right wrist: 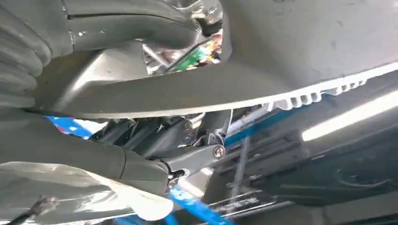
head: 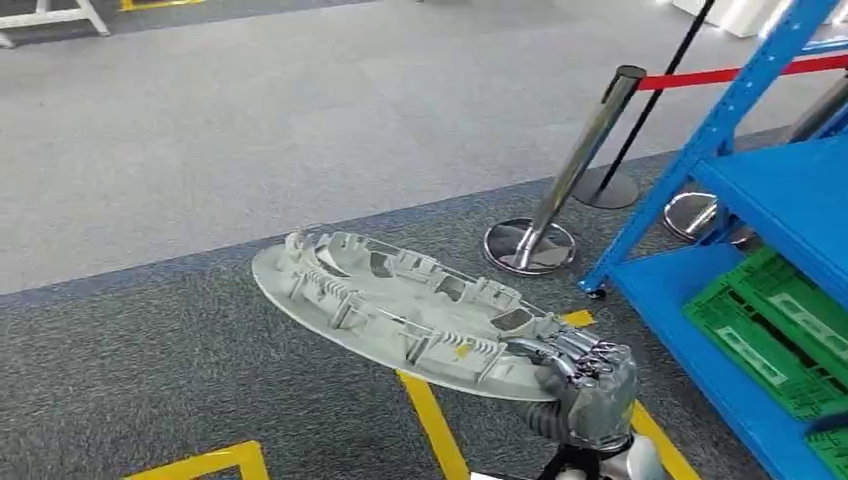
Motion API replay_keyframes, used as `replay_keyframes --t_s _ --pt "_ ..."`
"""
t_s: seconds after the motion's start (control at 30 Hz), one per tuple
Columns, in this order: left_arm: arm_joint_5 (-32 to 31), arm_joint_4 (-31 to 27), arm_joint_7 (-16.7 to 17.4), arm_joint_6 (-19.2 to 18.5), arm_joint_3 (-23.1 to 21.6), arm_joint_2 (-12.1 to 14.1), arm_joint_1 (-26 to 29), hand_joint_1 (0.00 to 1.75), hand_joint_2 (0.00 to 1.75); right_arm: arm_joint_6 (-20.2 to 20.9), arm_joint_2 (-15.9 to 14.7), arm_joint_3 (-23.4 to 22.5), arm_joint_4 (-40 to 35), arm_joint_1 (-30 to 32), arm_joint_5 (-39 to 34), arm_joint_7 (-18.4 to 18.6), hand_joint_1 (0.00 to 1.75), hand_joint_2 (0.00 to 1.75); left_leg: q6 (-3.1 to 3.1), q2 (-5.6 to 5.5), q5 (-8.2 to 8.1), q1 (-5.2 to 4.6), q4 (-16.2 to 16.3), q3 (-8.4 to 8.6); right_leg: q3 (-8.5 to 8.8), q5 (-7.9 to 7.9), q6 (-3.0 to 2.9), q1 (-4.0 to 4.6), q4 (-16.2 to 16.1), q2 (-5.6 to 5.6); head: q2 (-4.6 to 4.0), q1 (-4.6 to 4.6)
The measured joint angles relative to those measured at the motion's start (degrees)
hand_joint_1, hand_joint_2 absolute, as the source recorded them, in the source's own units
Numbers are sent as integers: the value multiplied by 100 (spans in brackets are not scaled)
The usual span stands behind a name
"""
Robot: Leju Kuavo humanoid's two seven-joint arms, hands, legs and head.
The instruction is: Take the parts from the cabinet and place them on the table.
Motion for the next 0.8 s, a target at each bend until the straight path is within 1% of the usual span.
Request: replay_keyframes --t_s 0.03,0.07,0.1,0.13,0.17,0.2,0.23,0.27,0.3,0.33,0.37,0.4,0.43,0.47,0.5,0.53,0.57,0.6,0.63,0.67,0.7,0.73,0.77,0.8 --pt "0 0 0 -11 -2 -7 -20 0 175 0 -18 0 4 2 -7 0 175 175 17 -60 -4 -2 1 -3 -213 -212 3 0 451 83 0 35" --pt "0 0 0 -11 -2 -18 -23 0 175 0 -35 0 13 1 -7 0 175 175 23 -123 -6 -10 1 -3 -460 -411 8 1 947 124 0 35" --pt "0 0 2 -11 0 -17 -22 0 175 0 -48 0 33 7 -4 0 175 175 23 -198 -7 -14 6 0 -668 -498 12 5 1318 136 0 35" --pt "0 0 2 -11 0 -17 -19 0 175 0 -59 0 48 12 -4 0 175 175 23 -269 -7 -15 8 3 -729 -420 11 4 1358 138 0 33" --pt "7 0 0 -11 0 -17 -16 0 175 0 -70 0 59 12 -4 0 175 175 22 -345 -8 -14 13 8 -662 -209 2 2 1141 141 0 35" --pt "11 0 0 -11 0 -17 -17 0 175 0 -74 0 61 9 -4 0 175 175 20 -426 -9 -11 18 14 -484 65 -6 -1 728 155 0 33" --pt "13 0 0 -13 0 -26 -20 0 175 0 -79 0 63 6 -7 0 175 175 6 -508 -18 -6 31 23 -234 365 -22 -10 170 236 0 35" --pt "13 0 0 -13 0 -28 -20 0 175 0 -81 2 66 3 -4 0 175 175 -19 -570 -34 5 47 17 -52 485 -33 -30 -264 470 0 35" --pt "15 2 0 -15 0 -28 -31 0 175 0 -85 4 79 2 -4 0 175 175 -53 -631 -44 -31 107 -31 -2 428 -29 -64 -374 711 0 26" --pt "15 0 0 -17 0 -28 -24 0 175 0 -87 7 83 -3 -13 2 175 175 -91 -692 -20 4 96 -67 48 420 -27 -47 -361 652 0 24" --pt "15 2 2 -20 0 -29 -13 0 175 0 -90 7 87 3 -13 4 175 175 -136 -743 -2 29 88 -84 44 423 -38 -24 -358 616 0 28" --pt "15 4 2 -22 0 -33 -5 0 175 0 -96 9 89 5 -2 4 175 175 -169 -800 15 50 79 -89 47 427 -48 -6 -366 568 0 30" --pt "15 4 2 -20 0 -31 2 0 175 0 -96 9 87 3 -2 2 175 175 -198 -880 10 33 87 -96 74 449 -84 -36 -417 484 0 20" --pt "15 4 2 -20 0 -31 8 0 175 0 -96 20 87 -8 -4 2 175 175 -215 -714 -61 24 166 -110 114 460 -110 -50 -438 392 0 29" --pt "15 4 2 -20 0 -33 3 0 175 0 -94 31 87 -7 -7 2 175 175 -248 -440 -227 4 418 -220 134 445 -141 -43 -448 321 0 -33" --pt "13 4 2 -20 0 -31 -10 0 175 0 -94 35 87 -3 -6 2 175 175 -275 -282 -440 16 823 -401 144 432 -163 -24 -447 233 0 -33" --pt "-9 4 2 -22 0 -28 -20 0 175 0 -94 35 87 3 -13 2 175 175 -294 -196 -645 31 1283 -618 156 420 -179 -8 -447 137 0 -28" --pt "-74 4 8 -24 -2 -31 -18 0 175 0 -96 37 89 -1 -24 7 175 175 -308 -159 -787 42 1692 -812 160 410 -189 -1 -446 50 0 -31" --pt "-105 7 39 -22 -6 -31 -13 0 175 0 -96 41 96 -1 -35 13 175 175 -315 -146 -790 51 1844 -890 166 402 -190 2 -446 -21 0 -31" --pt "-125 7 61 -20 -7 -31 -5 0 175 0 -98 46 101 -3 -44 20 175 175 -318 -139 -661 60 1733 -830 176 391 -187 3 -446 -92 0 -33" --pt "-131 7 111 -11 -7 -31 -1 0 175 0 -101 63 101 -12 -50 26 175 175 -313 -123 -450 62 1404 -668 189 380 -182 3 -445 -150 0 -35" --pt "-144 7 142 -7 -7 -28 1 0 175 0 -103 81 101 -18 -50 43 175 175 -295 -75 -173 61 850 -383 217 364 -174 4 -445 -210 0 -33" --pt "-151 7 157 -7 -7 -31 0 0 175 0 -103 92 101 -24 -50 63 175 175 -270 42 37 54 348 -117 246 344 -163 4 -445 -262 0 -35" --pt "-153 7 179 -9 -7 -31 -12 0 175 0 -105 92 99 -27 -50 83 175 175 -258 255 -72 -8 155 -4 255 328 -139 22 -450 -305 0 -30"
